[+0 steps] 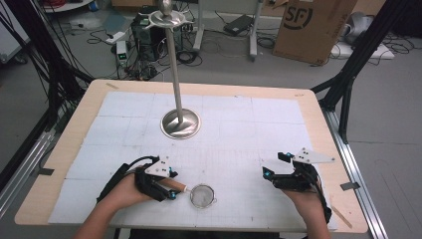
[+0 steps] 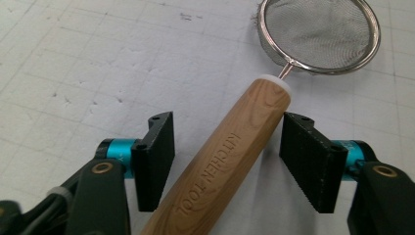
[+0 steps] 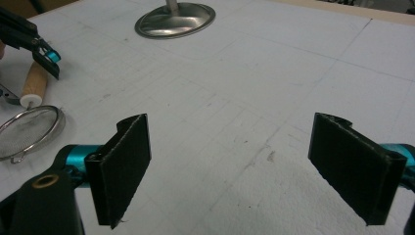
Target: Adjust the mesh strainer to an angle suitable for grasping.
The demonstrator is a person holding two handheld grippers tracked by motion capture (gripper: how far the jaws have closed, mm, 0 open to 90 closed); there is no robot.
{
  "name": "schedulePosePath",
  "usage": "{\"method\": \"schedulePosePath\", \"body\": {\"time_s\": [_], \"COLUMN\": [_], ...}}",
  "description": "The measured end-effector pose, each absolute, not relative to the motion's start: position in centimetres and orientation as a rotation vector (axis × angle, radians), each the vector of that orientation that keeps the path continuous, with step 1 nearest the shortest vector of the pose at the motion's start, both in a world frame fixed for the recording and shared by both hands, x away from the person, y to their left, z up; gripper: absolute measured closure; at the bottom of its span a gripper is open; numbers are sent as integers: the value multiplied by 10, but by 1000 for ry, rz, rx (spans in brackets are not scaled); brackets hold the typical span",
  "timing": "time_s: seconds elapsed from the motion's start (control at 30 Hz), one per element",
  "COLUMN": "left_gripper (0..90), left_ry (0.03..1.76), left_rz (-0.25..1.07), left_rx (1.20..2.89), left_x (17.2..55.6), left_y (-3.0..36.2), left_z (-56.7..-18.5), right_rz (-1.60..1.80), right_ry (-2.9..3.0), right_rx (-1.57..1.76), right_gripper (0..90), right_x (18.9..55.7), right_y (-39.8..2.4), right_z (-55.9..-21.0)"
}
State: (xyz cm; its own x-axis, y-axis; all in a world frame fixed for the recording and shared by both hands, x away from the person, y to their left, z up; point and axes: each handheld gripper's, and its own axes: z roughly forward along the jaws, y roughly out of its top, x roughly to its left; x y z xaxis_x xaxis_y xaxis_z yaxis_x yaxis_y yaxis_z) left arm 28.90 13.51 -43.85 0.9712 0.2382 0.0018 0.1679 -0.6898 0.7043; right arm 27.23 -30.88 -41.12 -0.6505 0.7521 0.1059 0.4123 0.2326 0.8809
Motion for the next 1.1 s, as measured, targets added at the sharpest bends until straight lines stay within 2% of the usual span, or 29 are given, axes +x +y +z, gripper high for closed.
{"method": "schedulePosePath", "body": {"time_s": [0.27, 0.3, 0.6, 0.77, 0.83, 0.93, 1.1], "left_gripper": [532, 575, 679, 669, 616, 599, 596], "left_ry": [240, 246, 283, 282, 290, 286, 284], "left_rz": [90, 89, 158, 163, 158, 163, 155], "left_rx": [2354, 2347, 2355, 2360, 2358, 2367, 2359], "left_x": [288, 288, 288, 287, 287, 286, 283], "left_y": [136, 136, 136, 135, 136, 137, 143], "left_z": [-436, -437, -435, -435, -435, -434, -431], "right_rz": [1384, 1383, 1383, 1383, 1383, 1384, 1386], "right_ry": [2169, 2168, 2161, 2164, 2164, 2162, 2159], "right_rx": [1081, 1082, 1090, 1092, 1092, 1090, 1089], "right_gripper": [147, 147, 147, 147, 147, 147, 146], "right_x": [272, 272, 272, 272, 272, 272, 272], "right_y": [-309, -309, -311, -311, -311, -311, -312], "right_z": [-411, -411, -411, -411, -411, -411, -410]}}
